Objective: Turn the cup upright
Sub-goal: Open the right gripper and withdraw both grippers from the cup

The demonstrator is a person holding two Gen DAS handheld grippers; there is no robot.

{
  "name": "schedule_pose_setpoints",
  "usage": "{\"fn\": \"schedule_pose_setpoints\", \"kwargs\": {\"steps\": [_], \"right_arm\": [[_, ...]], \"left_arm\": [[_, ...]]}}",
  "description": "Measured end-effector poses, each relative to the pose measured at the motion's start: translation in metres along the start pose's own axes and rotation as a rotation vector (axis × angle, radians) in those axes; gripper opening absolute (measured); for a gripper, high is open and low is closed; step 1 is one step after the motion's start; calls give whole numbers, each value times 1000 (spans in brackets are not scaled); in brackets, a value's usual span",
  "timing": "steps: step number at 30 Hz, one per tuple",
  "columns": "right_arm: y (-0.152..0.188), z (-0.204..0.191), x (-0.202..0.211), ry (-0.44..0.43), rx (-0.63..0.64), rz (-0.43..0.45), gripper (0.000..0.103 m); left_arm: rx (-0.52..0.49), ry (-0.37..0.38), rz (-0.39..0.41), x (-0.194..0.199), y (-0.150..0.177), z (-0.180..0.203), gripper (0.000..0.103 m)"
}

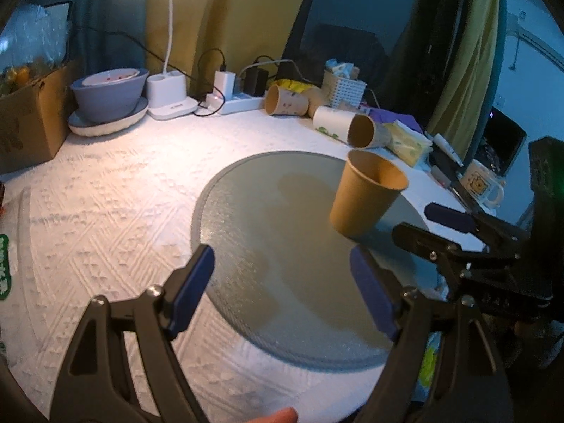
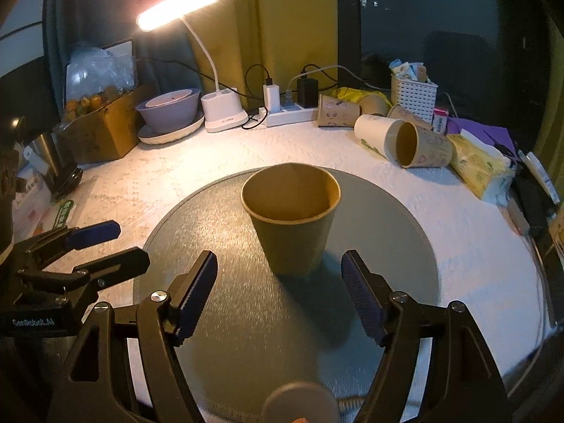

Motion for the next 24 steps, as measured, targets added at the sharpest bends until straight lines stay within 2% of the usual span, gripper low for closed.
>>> {"fn": "schedule_pose_setpoints", "kwargs": {"steps": [13, 24], "right_arm": [[19, -3, 48, 37, -11, 51, 76], [8, -2, 97, 80, 6, 149, 76]], "left_arm": [[-75, -7, 80, 44, 2, 27, 81], [-117, 4, 178, 80, -11, 43, 81]]}}
Point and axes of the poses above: each gripper's, at about its wrist camera, not at the fingertips, and x roughly against the way its jaws point, z to its right, y to its underside, the point moved 4 cm from there along -x, roughly the way its jaws point, and after that the axes turned 4 degrees about -y, right-handed, at the moved point
